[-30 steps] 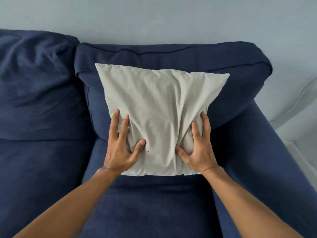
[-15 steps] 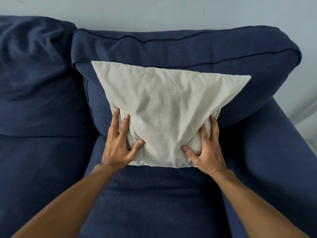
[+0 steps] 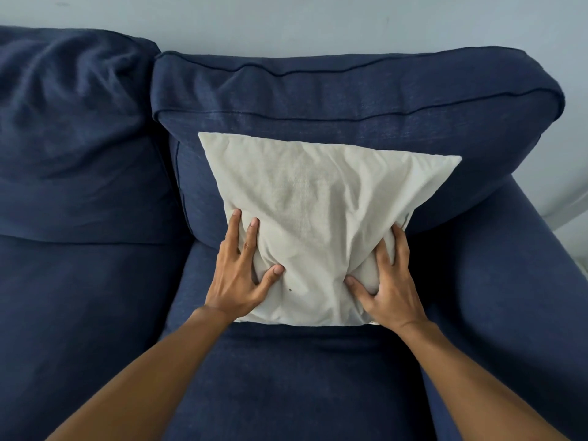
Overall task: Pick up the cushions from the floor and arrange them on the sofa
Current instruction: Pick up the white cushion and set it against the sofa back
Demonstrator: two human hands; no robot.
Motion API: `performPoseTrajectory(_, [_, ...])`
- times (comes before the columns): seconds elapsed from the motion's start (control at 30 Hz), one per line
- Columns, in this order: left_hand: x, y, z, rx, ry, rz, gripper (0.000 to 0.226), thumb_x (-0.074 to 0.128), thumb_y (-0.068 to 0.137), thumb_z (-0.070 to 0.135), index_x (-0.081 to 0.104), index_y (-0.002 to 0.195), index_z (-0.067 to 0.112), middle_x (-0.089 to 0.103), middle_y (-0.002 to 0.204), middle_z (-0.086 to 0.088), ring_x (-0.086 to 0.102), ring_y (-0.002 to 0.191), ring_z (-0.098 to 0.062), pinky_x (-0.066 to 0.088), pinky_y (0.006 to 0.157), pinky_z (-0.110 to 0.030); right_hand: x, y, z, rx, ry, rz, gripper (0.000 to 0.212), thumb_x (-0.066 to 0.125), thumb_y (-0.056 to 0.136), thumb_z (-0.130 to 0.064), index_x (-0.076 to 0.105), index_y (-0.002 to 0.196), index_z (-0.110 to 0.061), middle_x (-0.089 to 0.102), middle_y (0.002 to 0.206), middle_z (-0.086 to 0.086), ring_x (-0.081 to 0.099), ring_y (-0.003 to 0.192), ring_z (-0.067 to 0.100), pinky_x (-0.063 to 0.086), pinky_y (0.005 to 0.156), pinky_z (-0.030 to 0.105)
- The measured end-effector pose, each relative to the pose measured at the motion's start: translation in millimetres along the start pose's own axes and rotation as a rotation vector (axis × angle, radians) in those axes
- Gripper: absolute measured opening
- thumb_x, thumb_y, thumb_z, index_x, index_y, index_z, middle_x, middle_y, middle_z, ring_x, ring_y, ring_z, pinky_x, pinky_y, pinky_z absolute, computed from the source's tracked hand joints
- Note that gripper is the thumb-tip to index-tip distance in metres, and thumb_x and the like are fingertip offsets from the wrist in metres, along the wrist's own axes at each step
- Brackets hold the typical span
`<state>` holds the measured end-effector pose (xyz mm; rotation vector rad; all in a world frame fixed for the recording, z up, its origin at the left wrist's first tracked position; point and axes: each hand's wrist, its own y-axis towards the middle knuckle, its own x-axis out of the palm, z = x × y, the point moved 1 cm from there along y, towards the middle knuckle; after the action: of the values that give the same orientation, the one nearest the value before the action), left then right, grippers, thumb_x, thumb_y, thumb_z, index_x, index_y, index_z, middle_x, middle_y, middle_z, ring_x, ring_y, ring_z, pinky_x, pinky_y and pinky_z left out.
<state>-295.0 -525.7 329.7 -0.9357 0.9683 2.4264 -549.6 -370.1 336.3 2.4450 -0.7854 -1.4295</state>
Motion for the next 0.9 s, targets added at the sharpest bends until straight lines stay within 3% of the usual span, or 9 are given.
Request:
performPoseTrajectory(0.13, [3, 3, -2, -0.008, 0.007, 0.007, 0.090, 0.042, 0.095, 0.074, -0.005, 0.163, 0.039, -0.006, 0.172, -0.015, 0.020, 0.147, -0.025, 0.011, 0.118, -0.029, 3, 0, 4, 0.002, 0.002, 0.007, 0.103, 0.066, 0.083, -0.066, 0.000, 0.160, -0.044, -0.016, 0.168, -0.002, -0.012, 0.153, 0.004, 0.034, 0.106, 0.043])
performPoseTrajectory(0.3, [-3, -2, -1, 0.006, 0.016, 0.014, 0.090, 0.042, 0.095, 0.074, -0.002, 0.164, 0.038, -0.006, 0.172, -0.017, 0.007, 0.156, -0.010, 0.008, 0.120, -0.026, 1, -5, 5, 0.020, 0.012, 0.002, 0.103, 0.063, 0.083, -0.072, 0.004, 0.161, -0.040, -0.009, 0.170, 0.009, -0.001, 0.158, 0.022, 0.033, 0.113, 0.048])
performPoseTrajectory(0.4, [-10, -7, 0, -0.013, 0.074, -0.005, 0.090, 0.041, 0.093, 0.076, 0.002, 0.164, 0.038, -0.005, 0.173, -0.011, 0.023, 0.153, -0.030, 0.022, 0.115, -0.040, -2, -11, 3, 0.051, 0.017, -0.020, 0.104, 0.064, 0.083, -0.072, 0.009, 0.161, -0.029, -0.010, 0.169, 0.013, 0.004, 0.157, 0.032, 0.037, 0.113, 0.060])
performPoseTrajectory(0.6, [-34, -22, 9, -0.057, 0.174, -0.046, 0.086, 0.035, 0.093, 0.080, 0.003, 0.163, 0.043, -0.007, 0.174, -0.002, 0.019, 0.155, -0.036, 0.031, 0.114, -0.057, -20, -26, -11, 0.059, -0.066, -0.026, 0.104, 0.055, 0.087, -0.075, 0.006, 0.164, -0.025, -0.010, 0.169, 0.017, -0.005, 0.158, 0.025, 0.034, 0.113, 0.067])
performPoseTrajectory(0.8, [-85, -31, 38, -0.083, 0.236, -0.163, 0.081, 0.024, 0.095, 0.081, 0.002, 0.162, 0.044, -0.009, 0.174, 0.003, -0.001, 0.160, -0.023, 0.013, 0.121, -0.045, -60, -33, -57, 0.145, -0.163, -0.220, 0.100, 0.035, 0.084, -0.088, -0.010, 0.160, -0.043, -0.011, 0.171, 0.006, -0.005, 0.158, 0.026, 0.015, 0.120, 0.066])
performPoseTrajectory(0.9, [-120, -34, 54, -0.098, 0.296, -0.267, 0.084, 0.016, 0.091, 0.085, 0.009, 0.163, 0.042, -0.004, 0.174, 0.005, -0.005, 0.160, -0.020, 0.015, 0.123, -0.048, -85, -34, -91, 0.149, -0.267, -0.307, 0.097, 0.020, 0.081, -0.094, -0.011, 0.159, -0.044, -0.005, 0.171, 0.005, -0.005, 0.157, 0.027, 0.014, 0.122, 0.063])
